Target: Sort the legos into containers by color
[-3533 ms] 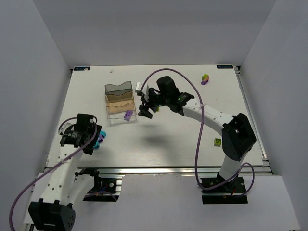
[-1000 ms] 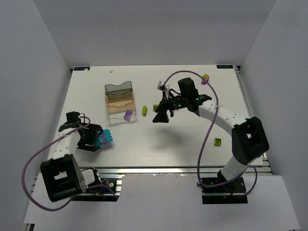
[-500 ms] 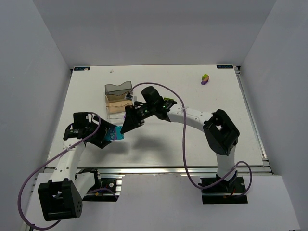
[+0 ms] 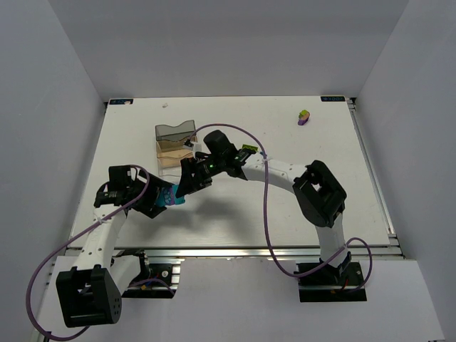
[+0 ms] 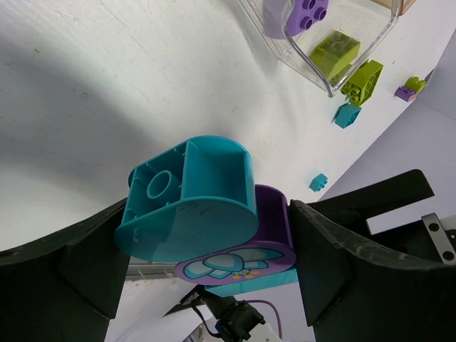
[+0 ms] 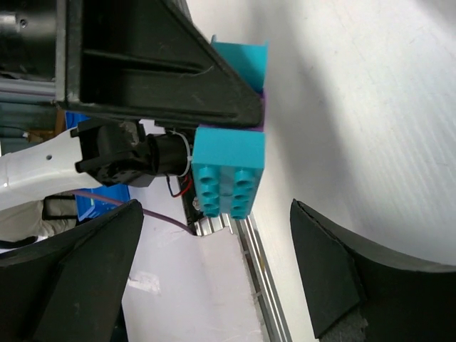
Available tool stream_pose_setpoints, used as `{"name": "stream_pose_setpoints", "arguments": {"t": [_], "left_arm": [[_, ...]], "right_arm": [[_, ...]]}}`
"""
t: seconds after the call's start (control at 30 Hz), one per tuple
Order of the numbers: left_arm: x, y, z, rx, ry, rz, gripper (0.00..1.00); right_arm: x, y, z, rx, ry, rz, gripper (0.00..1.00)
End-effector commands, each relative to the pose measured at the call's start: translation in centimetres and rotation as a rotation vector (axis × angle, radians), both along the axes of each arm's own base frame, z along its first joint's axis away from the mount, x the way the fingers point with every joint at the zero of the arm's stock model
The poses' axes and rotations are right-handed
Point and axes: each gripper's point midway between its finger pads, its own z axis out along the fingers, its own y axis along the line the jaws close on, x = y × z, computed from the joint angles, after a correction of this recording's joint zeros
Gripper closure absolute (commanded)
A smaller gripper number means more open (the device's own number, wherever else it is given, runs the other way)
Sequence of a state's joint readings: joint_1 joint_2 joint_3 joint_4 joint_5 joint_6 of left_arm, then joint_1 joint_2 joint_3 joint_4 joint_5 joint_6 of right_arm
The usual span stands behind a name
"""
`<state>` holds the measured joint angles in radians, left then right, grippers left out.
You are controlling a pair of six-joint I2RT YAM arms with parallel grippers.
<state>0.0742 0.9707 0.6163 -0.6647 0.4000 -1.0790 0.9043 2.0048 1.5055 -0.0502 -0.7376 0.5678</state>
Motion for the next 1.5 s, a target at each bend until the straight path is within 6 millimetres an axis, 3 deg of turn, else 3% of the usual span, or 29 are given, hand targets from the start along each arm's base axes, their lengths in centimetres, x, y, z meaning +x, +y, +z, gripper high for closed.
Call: {"name": "stream_pose_setpoints", "arguments": {"t": [0.0, 0.37, 0.67, 0.77, 0.8, 0.87, 0.9, 1.0, 1.13, 1.23, 1.33, 1.47], "left_arm": [[0.5, -0.5, 1.5, -0.019, -0.056, -0.014, 0.77], [0.4, -0.6, 1.3, -0.022, -0.049, -0.006, 0.77], [0.4, -0.6, 0.9, -0.020, -0.043, -0.003, 0.77], [0.4, -0.5, 0.8, -0.016, -0.040, -0.005, 0.76], [0.3, -0.5, 0.8, -0.015, -0.042, -0.007, 0.69], [0.5, -0.5, 1.2, -0.008, -0.064, -0.017, 0.56], [0.7, -0.5, 1.5, -0.006, -0.079, -0.019, 0.43], [1.7, -0.6, 3.7, 0.001, -0.182, -0.038, 0.26], [3.1, -0.8, 6.9, 0.007, -0.333, -0.065, 0.12], [3.6, -1.0, 9.0, 0.016, -0.429, -0.099, 0.02], [3.8, -1.1, 10.4, 0.026, -0.489, -0.115, 0.02], [3.6, -1.4, 9.9, 0.011, -0.485, -0.129, 0.03]], "right_arm": [[1.0, 1.0, 1.0, 0.022, -0.050, -0.010, 0.13], [1.2, 2.4, 0.5, 0.025, -0.069, -0.004, 0.24], [1.1, 2.3, 0.4, 0.025, -0.079, 0.007, 0.52], [1.0, 2.3, 0.8, 0.045, -0.088, 0.023, 0.73], [1.0, 2.3, 1.1, 0.050, -0.090, 0.026, 0.83], [0.8, 2.1, 1.6, 0.069, -0.103, 0.043, 0.91], [0.8, 1.9, 1.8, 0.077, -0.106, 0.050, 0.95], [1.1, 0.9, 2.5, 0.116, -0.127, 0.083, 1.00], [1.0, -0.8, 3.1, 0.163, -0.166, 0.143, 1.00], [1.4, -2.1, 3.1, 0.175, -0.185, 0.155, 1.00], [1.6, -3.3, 2.9, 0.179, -0.195, 0.154, 1.00], [1.4, -3.7, 2.8, 0.175, -0.186, 0.148, 1.00]]}}
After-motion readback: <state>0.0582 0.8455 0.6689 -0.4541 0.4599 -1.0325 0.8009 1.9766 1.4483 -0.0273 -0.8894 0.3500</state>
